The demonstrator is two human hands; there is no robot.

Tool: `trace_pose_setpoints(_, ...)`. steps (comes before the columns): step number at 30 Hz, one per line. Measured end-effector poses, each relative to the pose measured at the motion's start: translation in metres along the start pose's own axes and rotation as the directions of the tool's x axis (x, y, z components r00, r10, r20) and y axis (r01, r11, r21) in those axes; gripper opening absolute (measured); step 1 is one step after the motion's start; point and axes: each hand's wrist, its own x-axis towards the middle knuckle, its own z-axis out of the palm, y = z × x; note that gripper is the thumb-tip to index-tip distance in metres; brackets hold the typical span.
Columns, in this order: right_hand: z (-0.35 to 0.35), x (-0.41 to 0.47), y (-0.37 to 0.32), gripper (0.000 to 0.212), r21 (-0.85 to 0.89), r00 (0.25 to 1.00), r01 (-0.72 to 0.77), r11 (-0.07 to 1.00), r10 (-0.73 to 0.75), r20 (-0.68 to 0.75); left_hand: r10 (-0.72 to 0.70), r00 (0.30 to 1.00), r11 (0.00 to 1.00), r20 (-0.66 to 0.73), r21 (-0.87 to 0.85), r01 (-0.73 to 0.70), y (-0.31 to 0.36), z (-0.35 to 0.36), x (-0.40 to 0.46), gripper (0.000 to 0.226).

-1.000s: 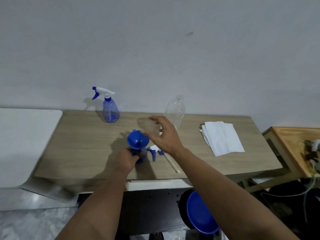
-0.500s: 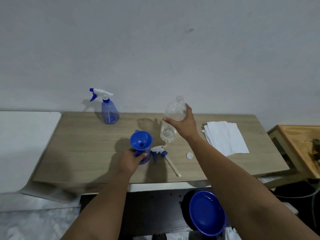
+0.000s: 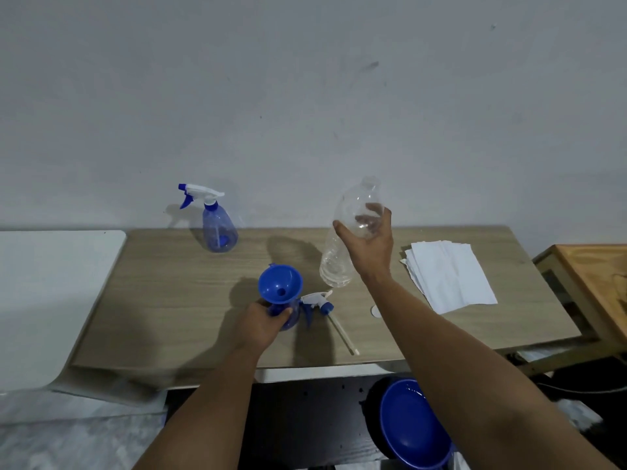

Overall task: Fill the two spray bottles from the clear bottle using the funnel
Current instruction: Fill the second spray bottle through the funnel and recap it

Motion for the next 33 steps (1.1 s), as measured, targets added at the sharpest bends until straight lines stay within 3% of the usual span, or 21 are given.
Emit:
trace_pose_setpoints(3, -0.006, 0.005, -0.02, 0.067, 0.026, 0.992, 0.061, 0.998, -0.064, 0.105, 0.008, 1.0, 1.0, 0.029, 0.007, -0.008, -0.001, -0.002, 0.0, 0.018)
trace_pose_setpoints(6, -0.013, 0.005, -0.033, 0.075, -0.059, 0.937, 0.145, 0.988, -0.118, 0.329, 0.016, 0.999, 1.0, 0.028, 0.022, -0.017, -0.002, -0.002, -0.003, 0.018)
trace_pose_setpoints(9, -0.013, 0.0, -0.037, 0.08, -0.207, 0.85, 0.208, 0.956, -0.072, 0.521, 0.044, 0.999, 0.999, 0.016, 0.028, -0.044, -0.001, -0.001, -0.005, 0.016)
trace_pose_setpoints(13, -0.008, -0.009, -0.035, 0.079, -0.398, 0.757, 0.28, 0.874, 0.054, 0.651, 0.073, 0.997, 0.996, -0.005, 0.046, -0.072, -0.002, -0.002, -0.005, 0.02)
trace_pose_setpoints(23, -0.009, -0.019, -0.035, 0.086, -0.649, 0.67, 0.402, 0.646, 0.276, 0.689, 0.039, 0.996, 0.998, -0.078, 0.054, -0.035, -0.006, -0.002, -0.003, 0.023)
trace_pose_setpoints(33, -0.004, -0.025, -0.038, 0.088, -0.69, 0.666, 0.483, 0.539, 0.286, 0.689, 0.011, 0.998, 1.0, -0.054, 0.029, -0.01, -0.006, -0.011, -0.001, 0.017)
